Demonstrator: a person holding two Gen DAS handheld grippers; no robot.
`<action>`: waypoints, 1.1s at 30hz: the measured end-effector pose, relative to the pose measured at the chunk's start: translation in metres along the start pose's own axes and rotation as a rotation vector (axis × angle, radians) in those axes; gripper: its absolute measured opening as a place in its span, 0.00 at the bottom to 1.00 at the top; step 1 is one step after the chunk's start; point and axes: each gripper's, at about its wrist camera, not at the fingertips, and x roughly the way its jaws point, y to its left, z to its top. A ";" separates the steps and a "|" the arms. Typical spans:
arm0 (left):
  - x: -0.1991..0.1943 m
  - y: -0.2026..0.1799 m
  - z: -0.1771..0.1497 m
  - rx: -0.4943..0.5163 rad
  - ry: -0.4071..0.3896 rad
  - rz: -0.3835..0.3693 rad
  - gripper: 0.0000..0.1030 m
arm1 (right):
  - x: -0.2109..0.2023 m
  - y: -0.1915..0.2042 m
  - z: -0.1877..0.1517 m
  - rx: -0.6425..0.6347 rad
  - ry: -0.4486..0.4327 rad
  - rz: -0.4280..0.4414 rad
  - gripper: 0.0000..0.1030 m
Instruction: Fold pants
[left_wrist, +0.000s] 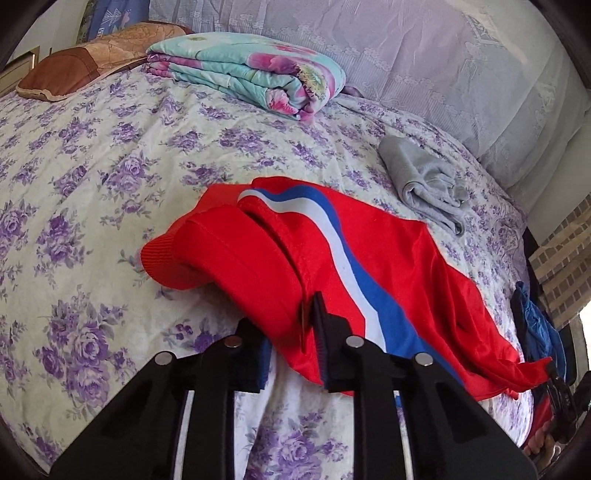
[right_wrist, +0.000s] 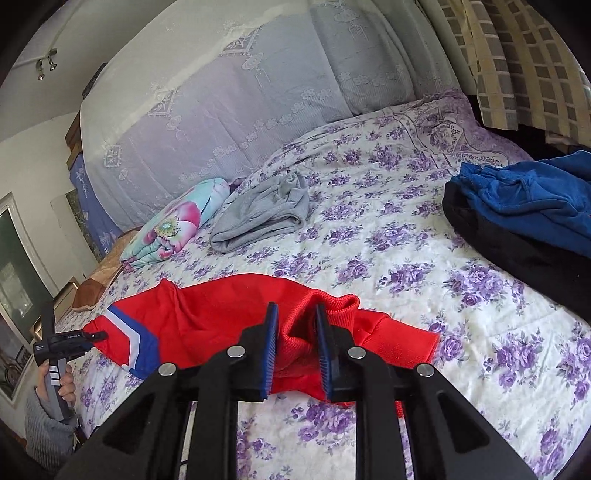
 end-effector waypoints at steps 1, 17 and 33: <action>-0.005 -0.001 0.002 0.004 -0.010 -0.007 0.13 | 0.000 0.000 0.001 -0.002 -0.003 -0.003 0.18; -0.059 -0.026 0.013 0.101 -0.121 -0.030 0.09 | -0.002 -0.003 -0.008 0.041 0.127 0.042 0.67; -0.092 -0.040 0.027 0.130 -0.194 -0.064 0.09 | 0.001 0.024 -0.088 -0.100 0.335 -0.059 0.68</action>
